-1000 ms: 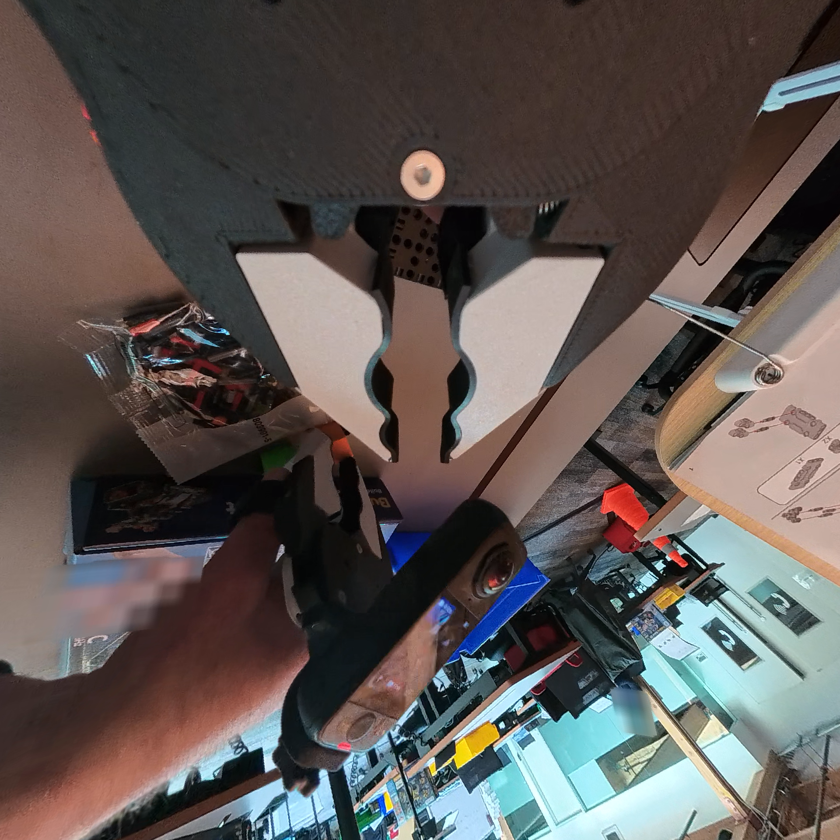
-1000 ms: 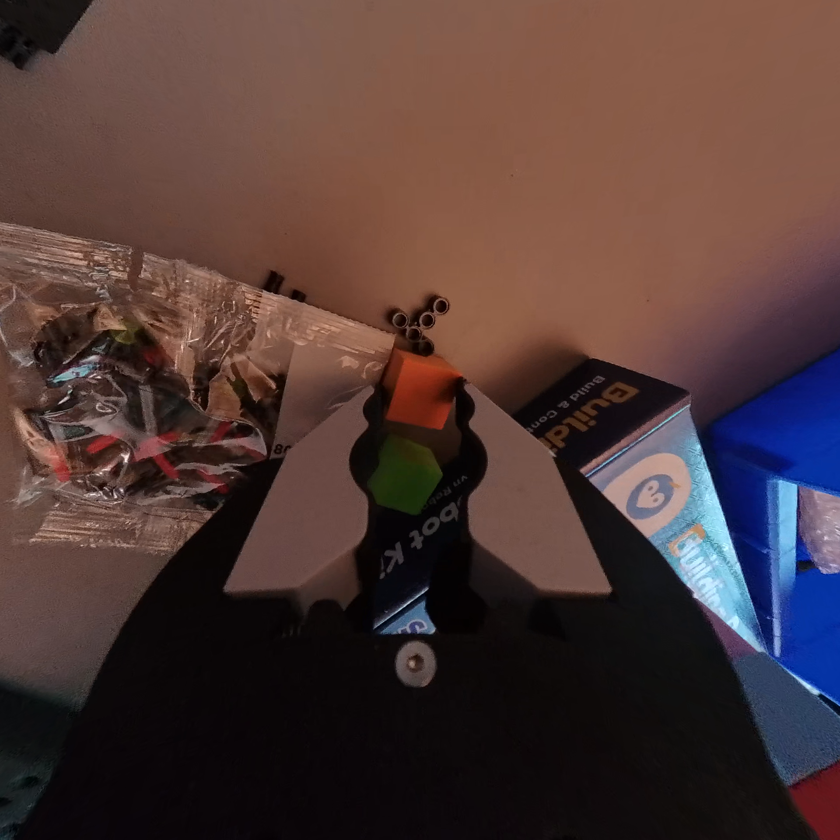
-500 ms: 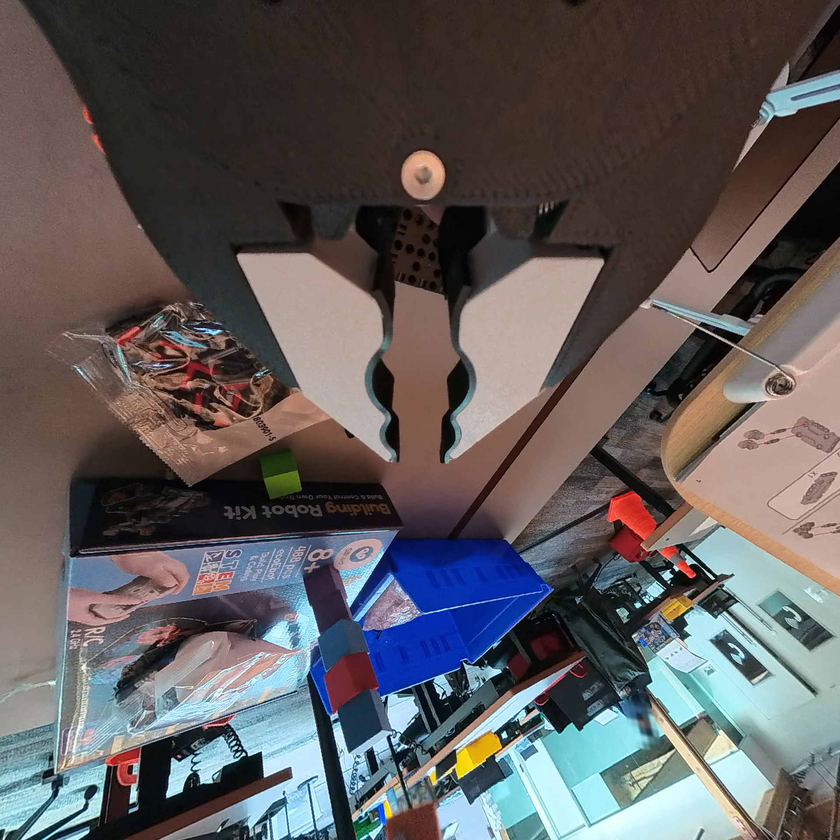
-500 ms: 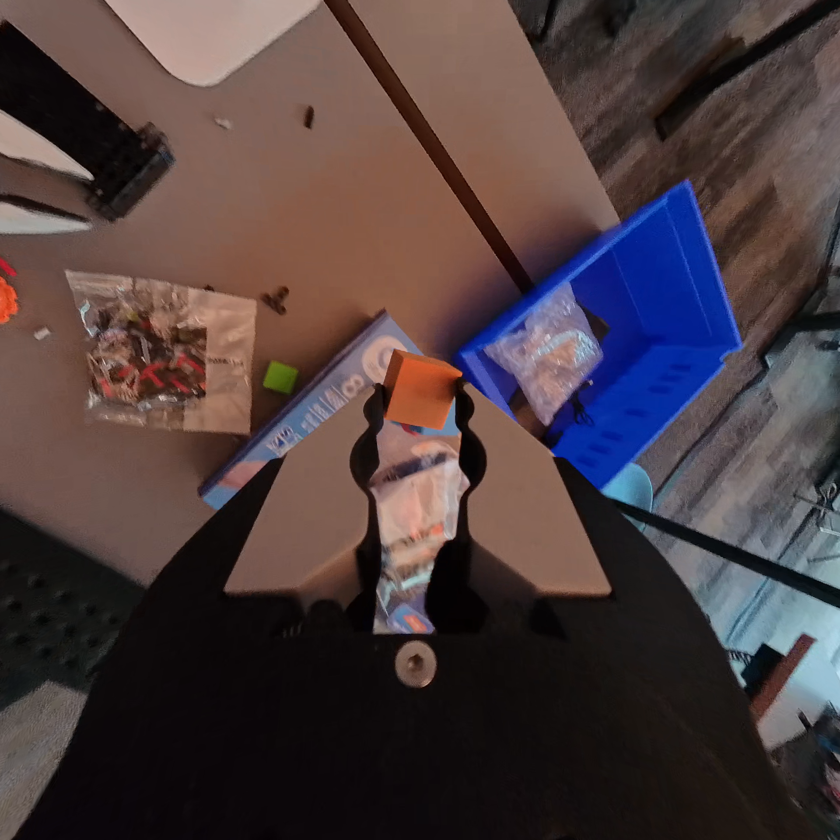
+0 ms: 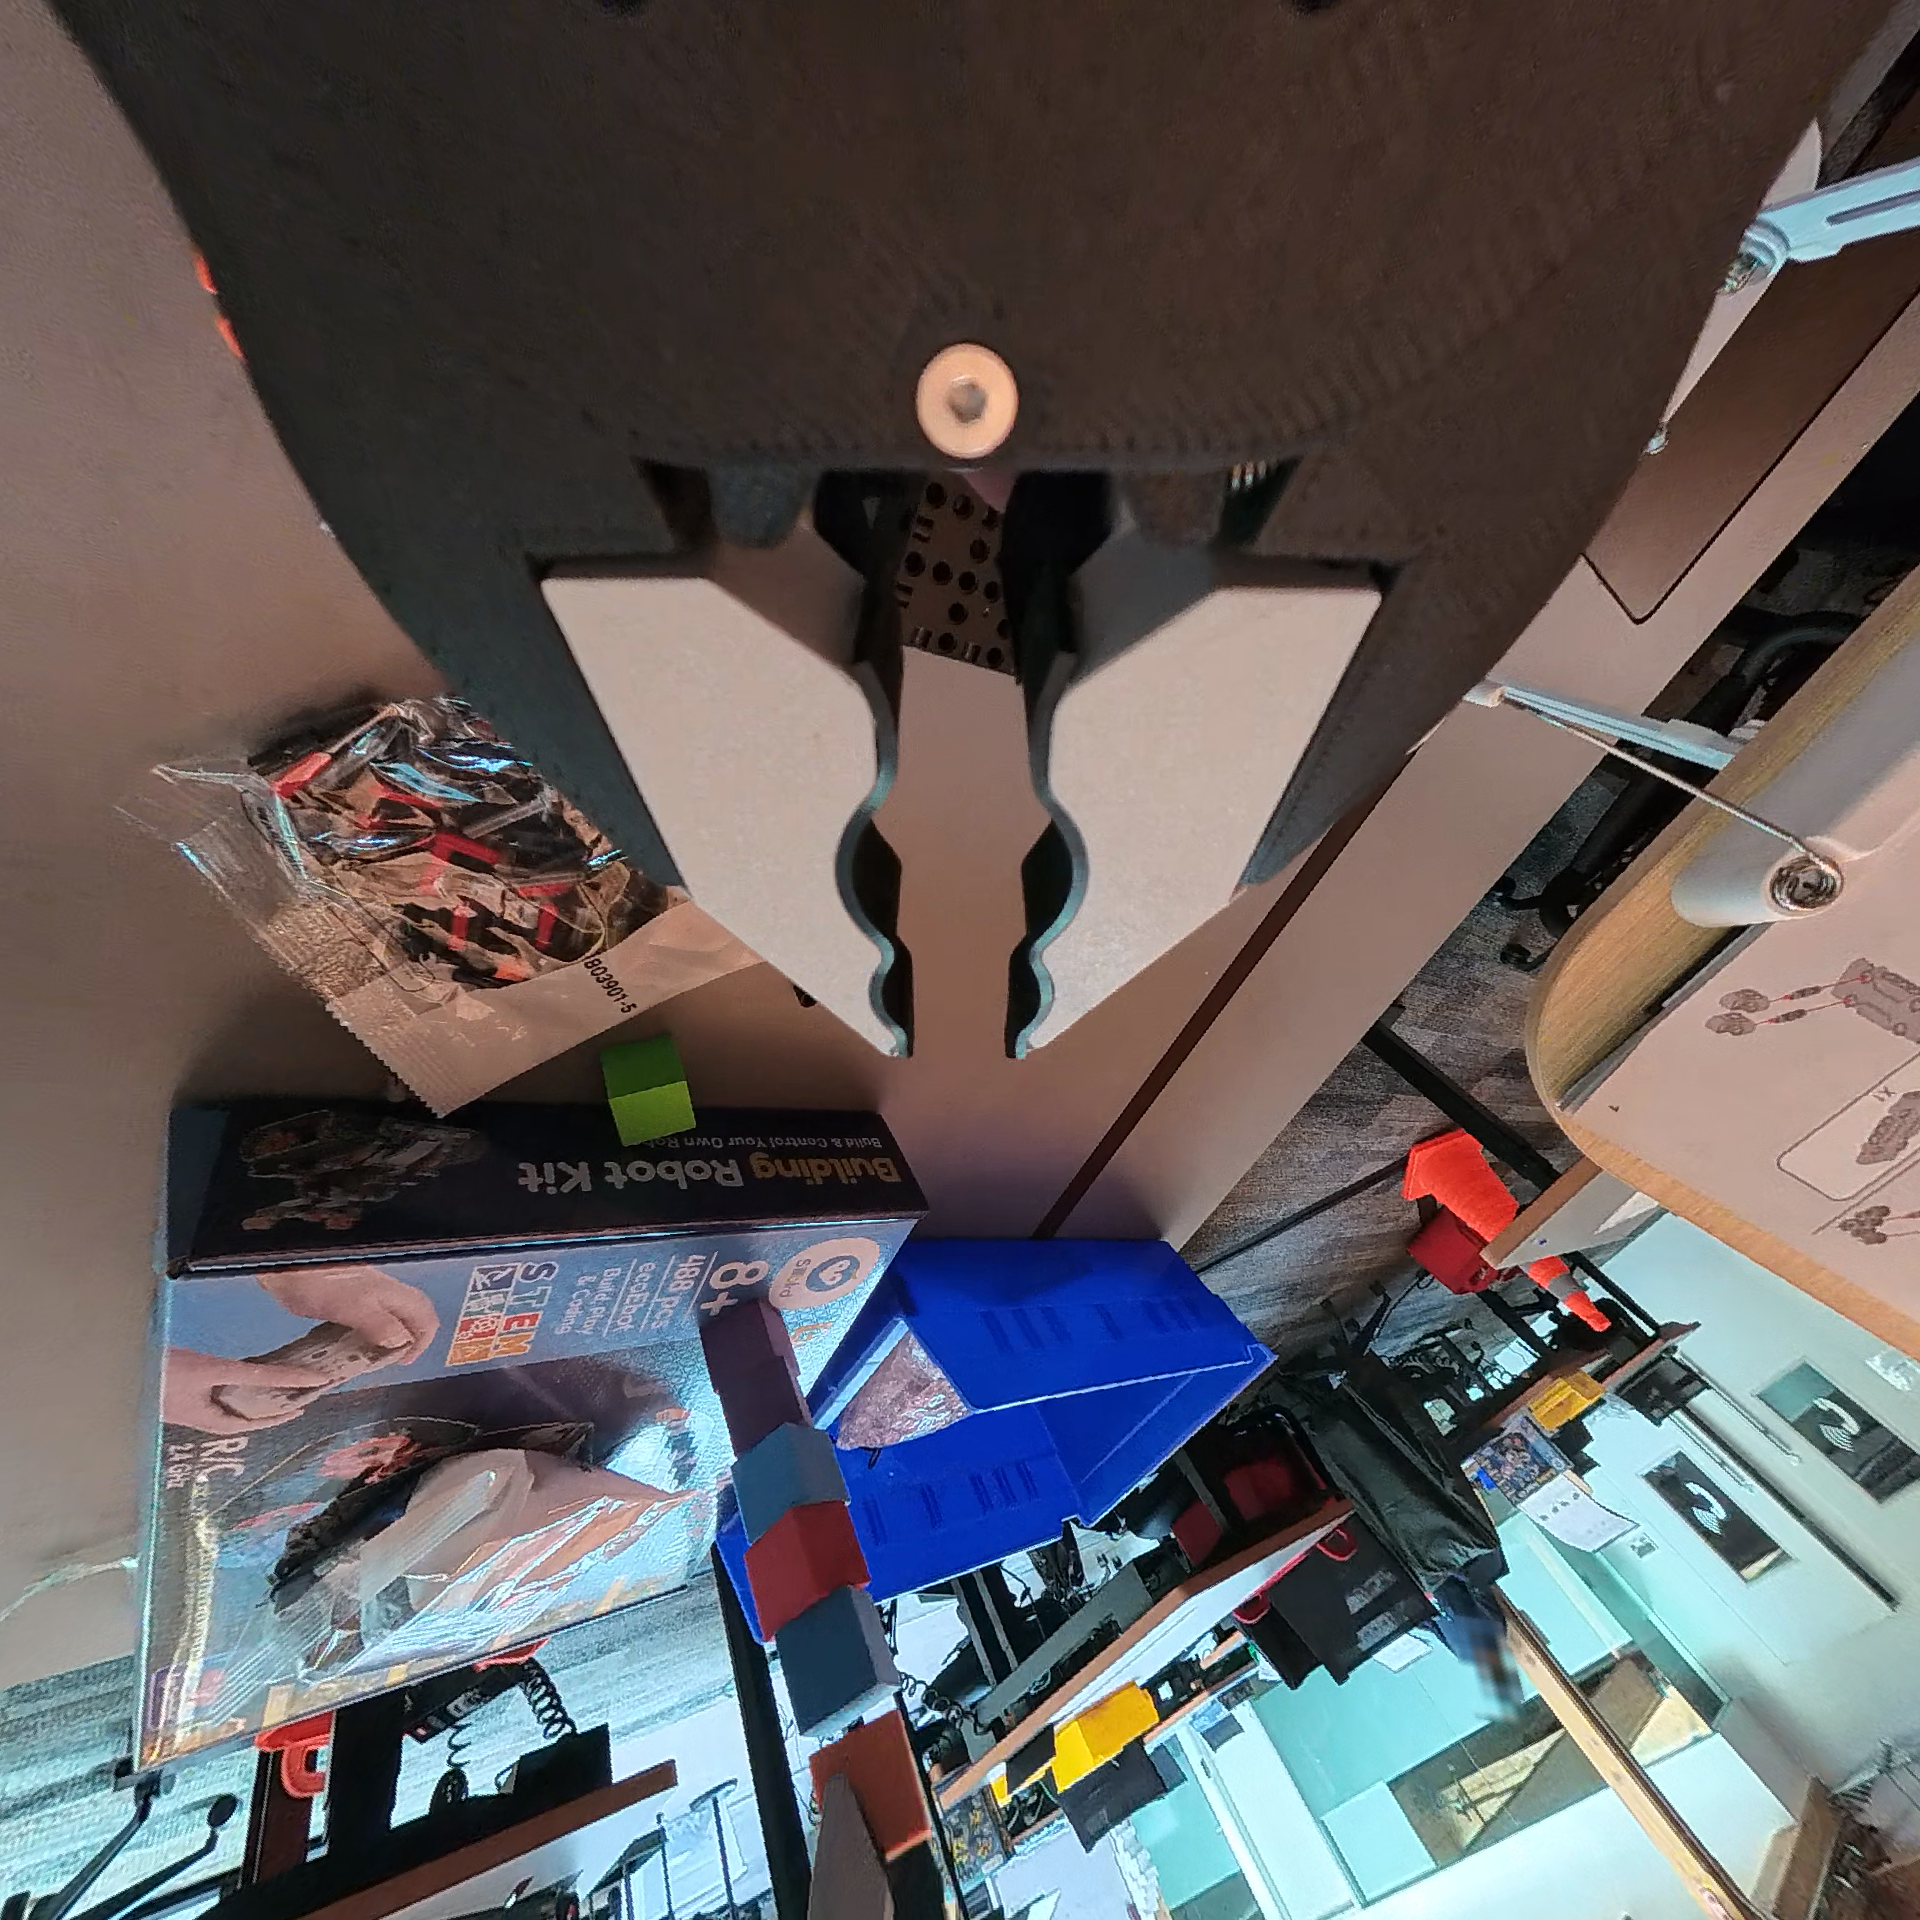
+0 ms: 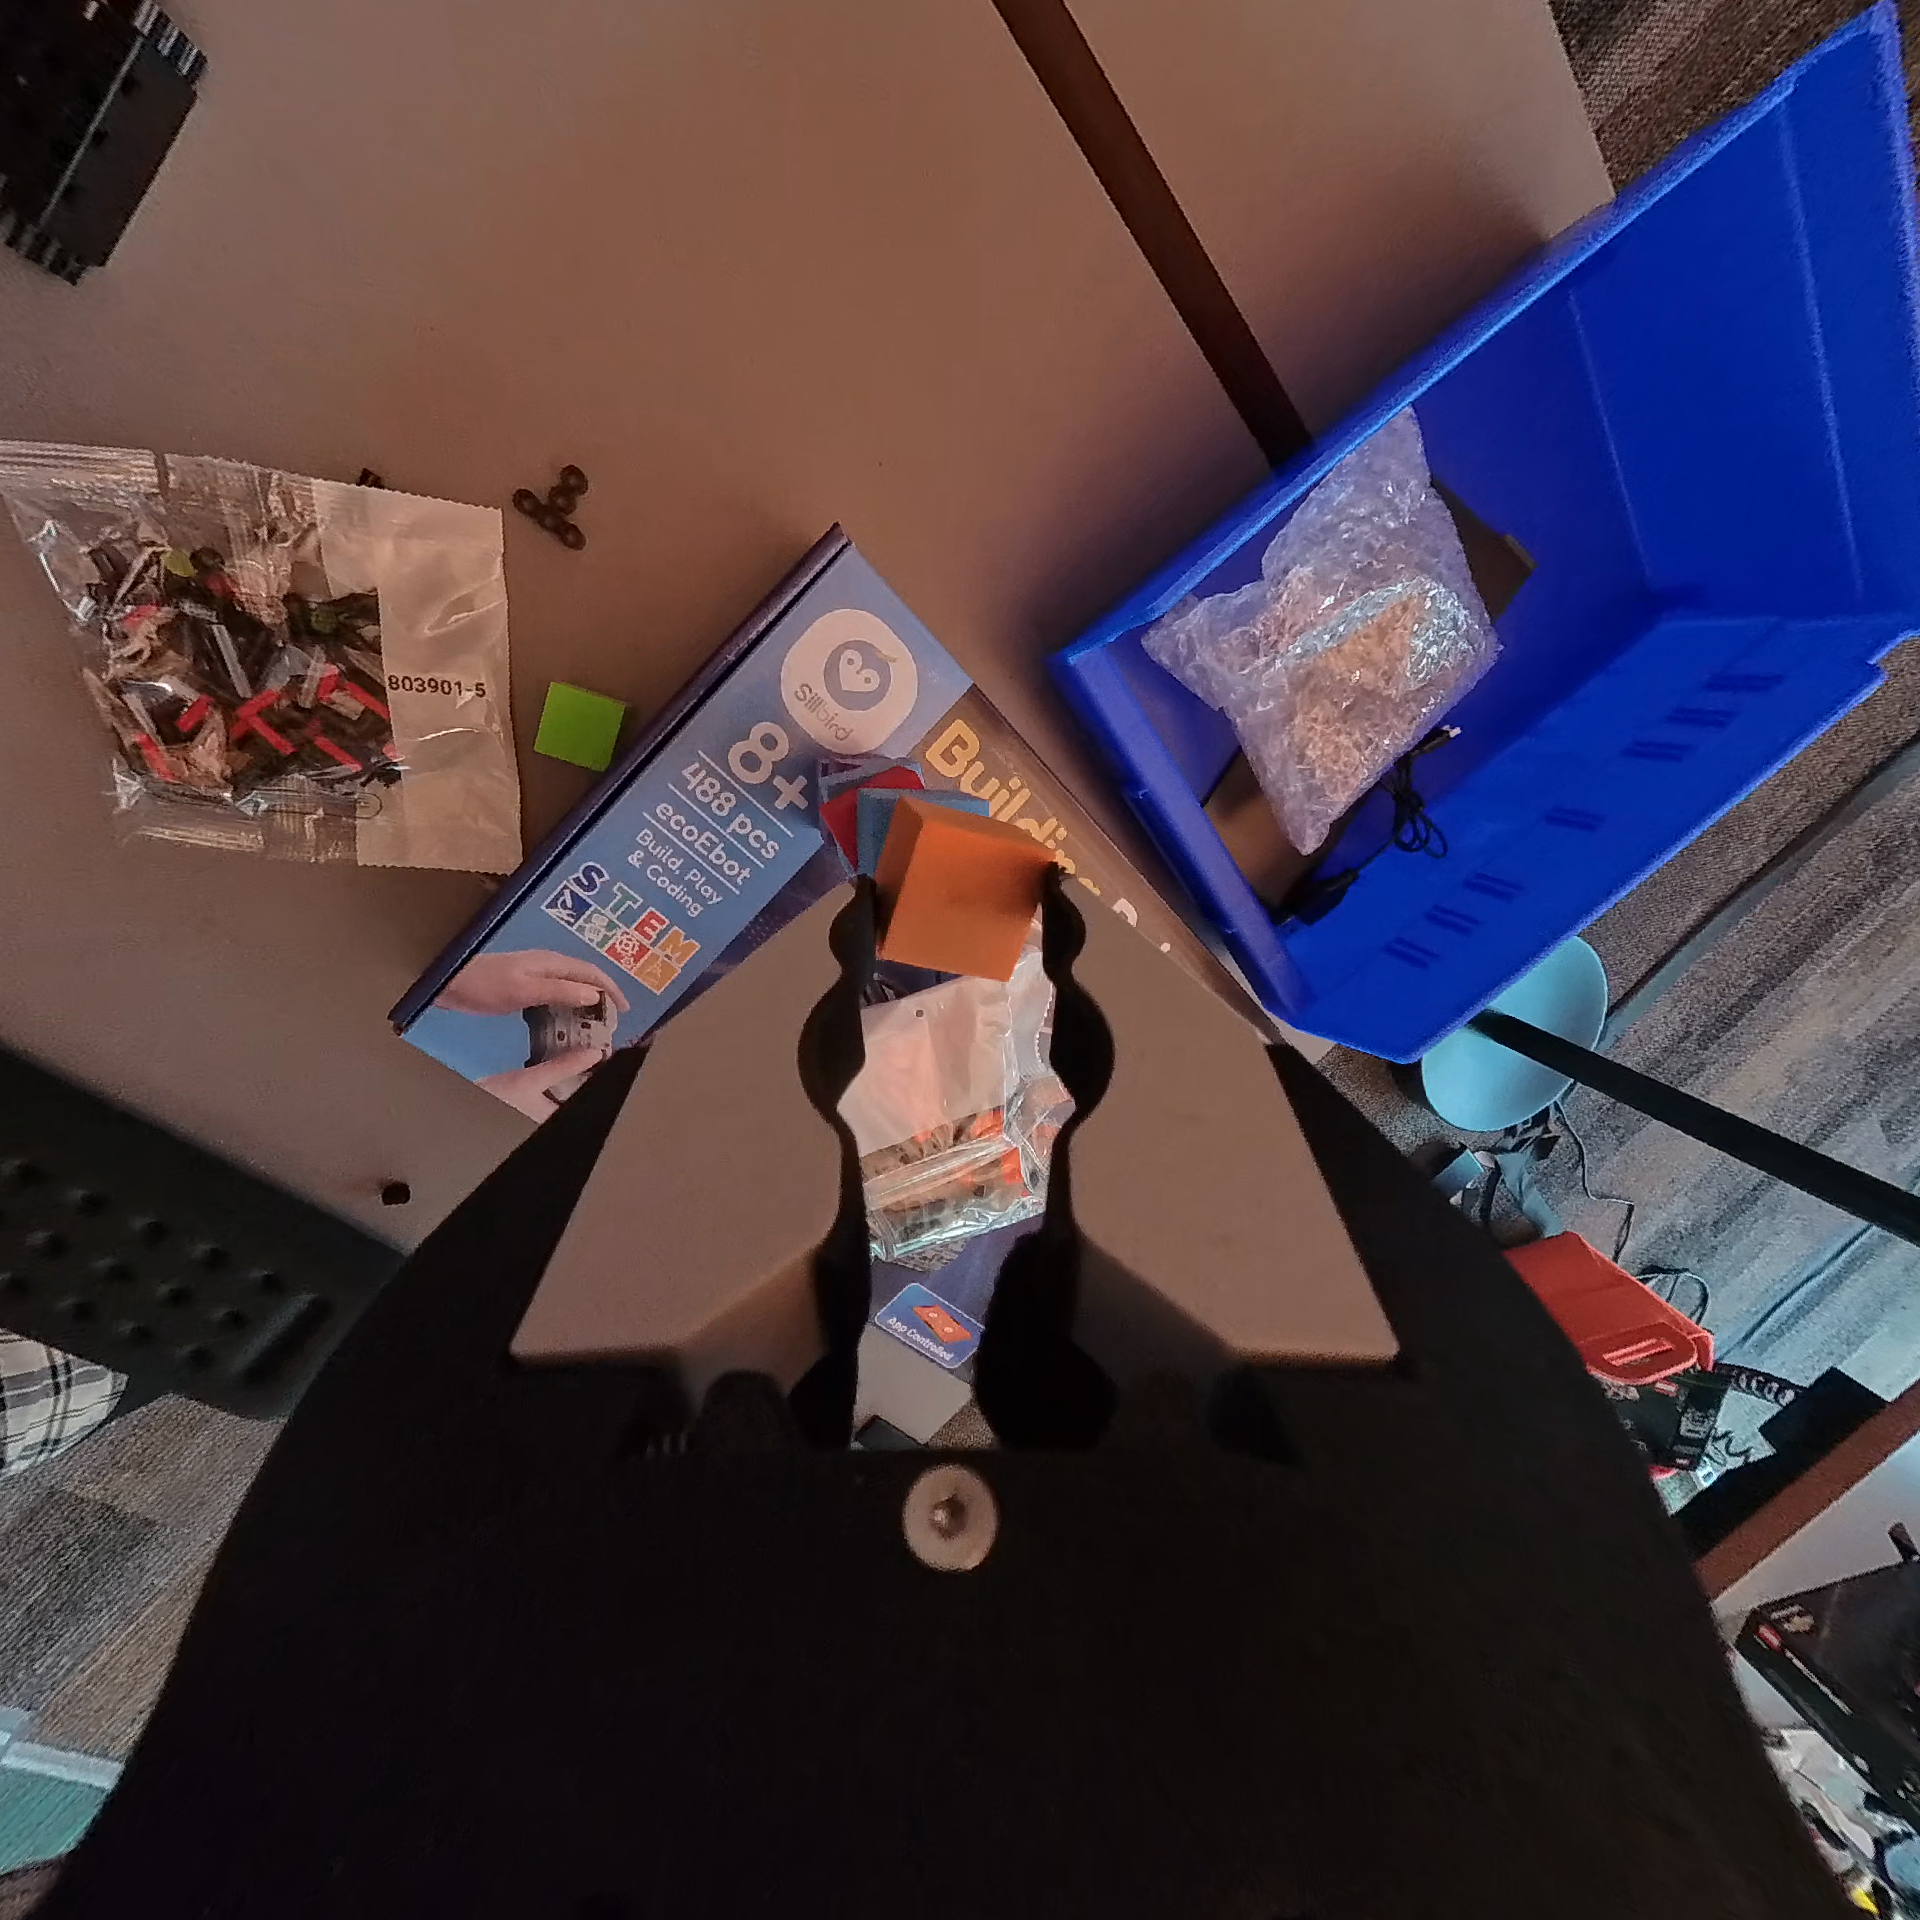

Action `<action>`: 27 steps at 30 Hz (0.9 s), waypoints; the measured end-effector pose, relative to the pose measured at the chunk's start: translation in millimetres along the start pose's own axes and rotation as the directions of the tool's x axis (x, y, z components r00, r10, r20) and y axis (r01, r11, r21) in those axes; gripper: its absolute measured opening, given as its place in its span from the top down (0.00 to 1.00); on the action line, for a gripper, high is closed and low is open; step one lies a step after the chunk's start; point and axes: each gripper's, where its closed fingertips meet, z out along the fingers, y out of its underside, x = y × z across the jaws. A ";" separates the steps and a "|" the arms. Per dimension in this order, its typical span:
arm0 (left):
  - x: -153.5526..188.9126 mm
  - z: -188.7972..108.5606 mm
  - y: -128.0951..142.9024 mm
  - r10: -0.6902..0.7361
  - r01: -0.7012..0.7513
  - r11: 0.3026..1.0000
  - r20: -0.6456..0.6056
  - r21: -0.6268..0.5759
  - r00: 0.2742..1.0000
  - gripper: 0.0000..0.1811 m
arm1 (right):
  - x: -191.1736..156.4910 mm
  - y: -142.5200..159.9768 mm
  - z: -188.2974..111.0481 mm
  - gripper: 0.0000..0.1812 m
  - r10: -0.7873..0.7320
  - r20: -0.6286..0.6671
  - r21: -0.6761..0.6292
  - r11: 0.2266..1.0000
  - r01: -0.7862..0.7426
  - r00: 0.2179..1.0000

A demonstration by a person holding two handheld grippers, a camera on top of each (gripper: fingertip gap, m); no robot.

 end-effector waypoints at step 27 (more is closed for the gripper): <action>-15.6 -12.3 -5.9 -0.033 0.032 0.999 0.032 0.031 0.999 0.91 | -133.9 20.7 148.6 0.73 -0.476 0.068 -0.220 0.850 0.478 0.877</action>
